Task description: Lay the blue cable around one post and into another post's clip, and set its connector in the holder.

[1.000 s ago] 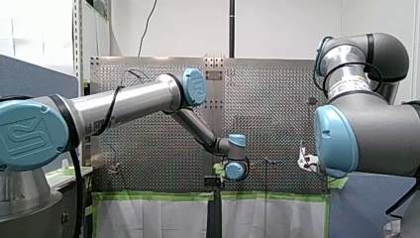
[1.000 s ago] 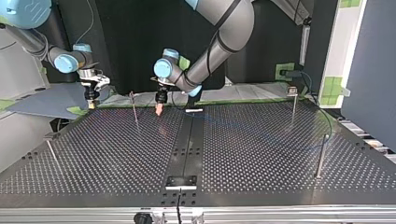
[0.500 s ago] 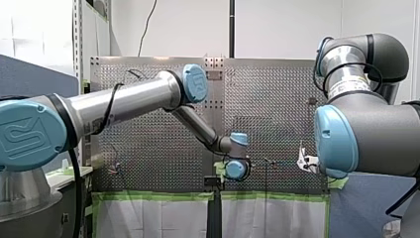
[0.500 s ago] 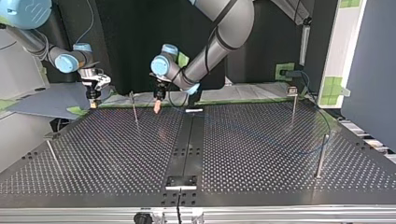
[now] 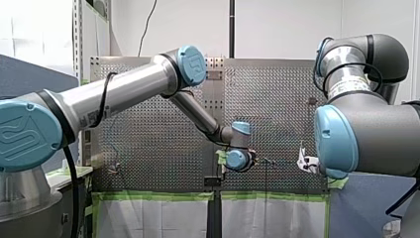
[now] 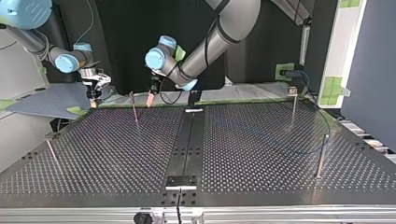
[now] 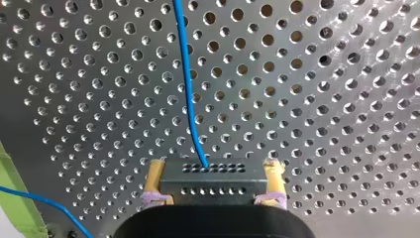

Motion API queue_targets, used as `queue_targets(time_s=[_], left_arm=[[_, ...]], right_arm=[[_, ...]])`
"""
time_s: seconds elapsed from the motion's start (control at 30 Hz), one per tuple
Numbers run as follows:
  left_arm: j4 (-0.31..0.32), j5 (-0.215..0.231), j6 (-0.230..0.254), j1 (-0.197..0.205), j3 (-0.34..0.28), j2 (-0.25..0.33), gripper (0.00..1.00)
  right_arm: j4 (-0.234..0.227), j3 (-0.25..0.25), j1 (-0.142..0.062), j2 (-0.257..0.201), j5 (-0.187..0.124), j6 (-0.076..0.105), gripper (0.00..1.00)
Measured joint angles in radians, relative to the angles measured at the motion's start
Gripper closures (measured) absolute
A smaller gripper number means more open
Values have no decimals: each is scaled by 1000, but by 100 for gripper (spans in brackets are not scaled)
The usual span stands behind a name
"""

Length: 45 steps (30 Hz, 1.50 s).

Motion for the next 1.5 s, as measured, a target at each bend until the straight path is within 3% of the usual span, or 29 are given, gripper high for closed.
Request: queue_targets(time_s=[0.23, 0.53, 0.9, 1.5], left_arm=[[-61, -10, 41, -39, -64, 13, 0], [-129, -69, 94, -59, -86, 14, 0], [-120, 0, 125, -88, -86, 19, 0], [-87, -20, 108, -100, -88, 63, 0]], right_arm=[[5, 0, 0, 1, 0, 0, 91], [10, 0, 3, 1, -1, 0, 91], [11, 0, 3, 1, -2, 0, 91], [12, 0, 4, 3, -2, 0, 91]])
